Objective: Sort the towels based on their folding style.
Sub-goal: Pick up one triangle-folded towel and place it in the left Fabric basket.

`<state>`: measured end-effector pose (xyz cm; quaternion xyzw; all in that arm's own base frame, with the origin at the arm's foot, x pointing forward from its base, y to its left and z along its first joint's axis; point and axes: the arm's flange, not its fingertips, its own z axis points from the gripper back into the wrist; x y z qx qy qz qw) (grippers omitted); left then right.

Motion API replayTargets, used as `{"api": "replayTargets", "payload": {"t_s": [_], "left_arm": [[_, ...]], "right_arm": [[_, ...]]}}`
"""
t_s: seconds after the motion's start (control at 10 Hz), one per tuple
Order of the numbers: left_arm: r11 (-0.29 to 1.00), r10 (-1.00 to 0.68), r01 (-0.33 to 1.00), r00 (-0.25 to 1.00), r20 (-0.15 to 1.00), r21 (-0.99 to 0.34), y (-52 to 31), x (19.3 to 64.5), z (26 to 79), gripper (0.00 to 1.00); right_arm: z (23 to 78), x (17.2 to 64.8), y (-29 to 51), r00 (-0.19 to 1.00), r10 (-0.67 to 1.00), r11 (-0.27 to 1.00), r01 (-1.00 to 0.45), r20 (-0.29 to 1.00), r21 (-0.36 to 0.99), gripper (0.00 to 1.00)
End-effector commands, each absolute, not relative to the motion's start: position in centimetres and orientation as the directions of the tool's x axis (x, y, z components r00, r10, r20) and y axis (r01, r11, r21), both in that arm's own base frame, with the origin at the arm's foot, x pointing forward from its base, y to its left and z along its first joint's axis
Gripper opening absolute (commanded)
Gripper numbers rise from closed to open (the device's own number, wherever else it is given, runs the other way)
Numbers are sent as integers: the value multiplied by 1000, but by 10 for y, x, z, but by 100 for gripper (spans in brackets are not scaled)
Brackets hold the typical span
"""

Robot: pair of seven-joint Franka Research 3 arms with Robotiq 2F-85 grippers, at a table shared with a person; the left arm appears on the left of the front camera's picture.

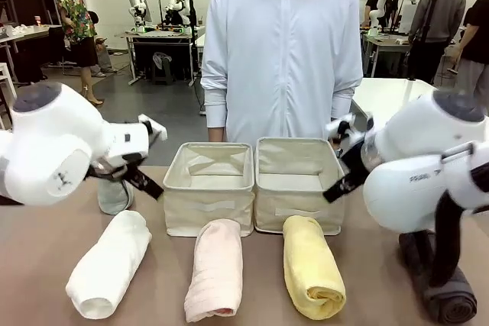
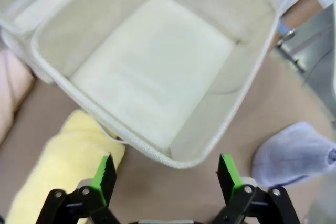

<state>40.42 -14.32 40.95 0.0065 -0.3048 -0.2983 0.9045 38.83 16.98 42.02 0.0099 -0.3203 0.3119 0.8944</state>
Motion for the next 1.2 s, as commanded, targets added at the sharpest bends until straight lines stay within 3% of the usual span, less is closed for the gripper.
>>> {"api": "replayTargets", "payload": {"t_s": [0.0, 0.4, 0.6, 0.7, 1.1], "left_arm": [[835, -527, 502, 609, 593, 226, -126, 364, 492, 100], [801, -586, 522, 580, 566, 295, -103, 309, 651, 100], [824, -557, 481, 598, 576, 298, -95, 296, 669, 100], [817, -559, 508, 579, 593, 273, -101, 288, 665, 100], [817, -559, 508, 579, 593, 273, -101, 288, 665, 100]], "right_arm": [[519, 327, 162, 583, 514, 835, -509, 629, -211, 100], [672, 262, 153, 596, 453, 881, -414, 664, -229, 100], [678, 255, 159, 609, 467, 883, -360, 641, -301, 100], [688, 240, 143, 566, 450, 875, -434, 691, -215, 100], [693, 239, 146, 575, 458, 877, -419, 678, -237, 100]]}}
